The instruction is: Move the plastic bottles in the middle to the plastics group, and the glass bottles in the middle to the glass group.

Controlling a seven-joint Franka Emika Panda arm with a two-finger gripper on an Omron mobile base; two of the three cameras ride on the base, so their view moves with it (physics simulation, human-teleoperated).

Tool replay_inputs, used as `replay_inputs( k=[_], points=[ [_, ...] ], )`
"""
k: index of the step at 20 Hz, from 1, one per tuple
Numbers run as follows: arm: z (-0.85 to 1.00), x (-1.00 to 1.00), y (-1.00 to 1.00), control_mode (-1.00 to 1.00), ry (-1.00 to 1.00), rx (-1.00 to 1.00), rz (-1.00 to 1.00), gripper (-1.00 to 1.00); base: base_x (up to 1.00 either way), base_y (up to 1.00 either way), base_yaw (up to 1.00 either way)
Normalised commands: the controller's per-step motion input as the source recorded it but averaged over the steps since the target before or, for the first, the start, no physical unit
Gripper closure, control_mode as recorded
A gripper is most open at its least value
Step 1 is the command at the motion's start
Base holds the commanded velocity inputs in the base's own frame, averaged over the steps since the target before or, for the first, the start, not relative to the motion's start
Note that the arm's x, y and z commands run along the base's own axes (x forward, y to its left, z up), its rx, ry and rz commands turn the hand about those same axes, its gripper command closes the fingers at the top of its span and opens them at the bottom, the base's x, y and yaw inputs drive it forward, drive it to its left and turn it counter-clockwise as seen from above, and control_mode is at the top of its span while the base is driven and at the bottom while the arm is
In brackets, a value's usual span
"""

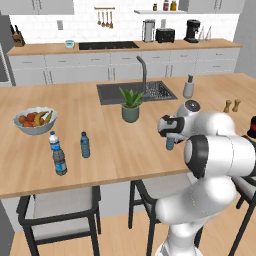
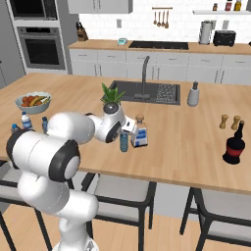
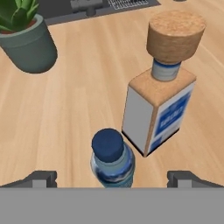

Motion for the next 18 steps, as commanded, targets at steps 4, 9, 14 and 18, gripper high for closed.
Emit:
replay_inputs(
  k=[4,9,14,18],
  points=[
    [-0.12,0.12,0.0,-1.0,0.0,0.0,0.0,-1.0,0.0,0.0,0.0],
    [-0.14,0.09,0.0,-1.0,0.0,0.0,0.0,-1.0,0.0,0.0,0.0],
    [-0.11,0.07,0.0,-1.0,0.0,0.0,0.0,-1.0,0.0,0.0,0.0],
    [-0.04,0.09,0.0,-1.0,0.0,0.0,0.0,-1.0,0.0,0.0,0.0]
  ],
)
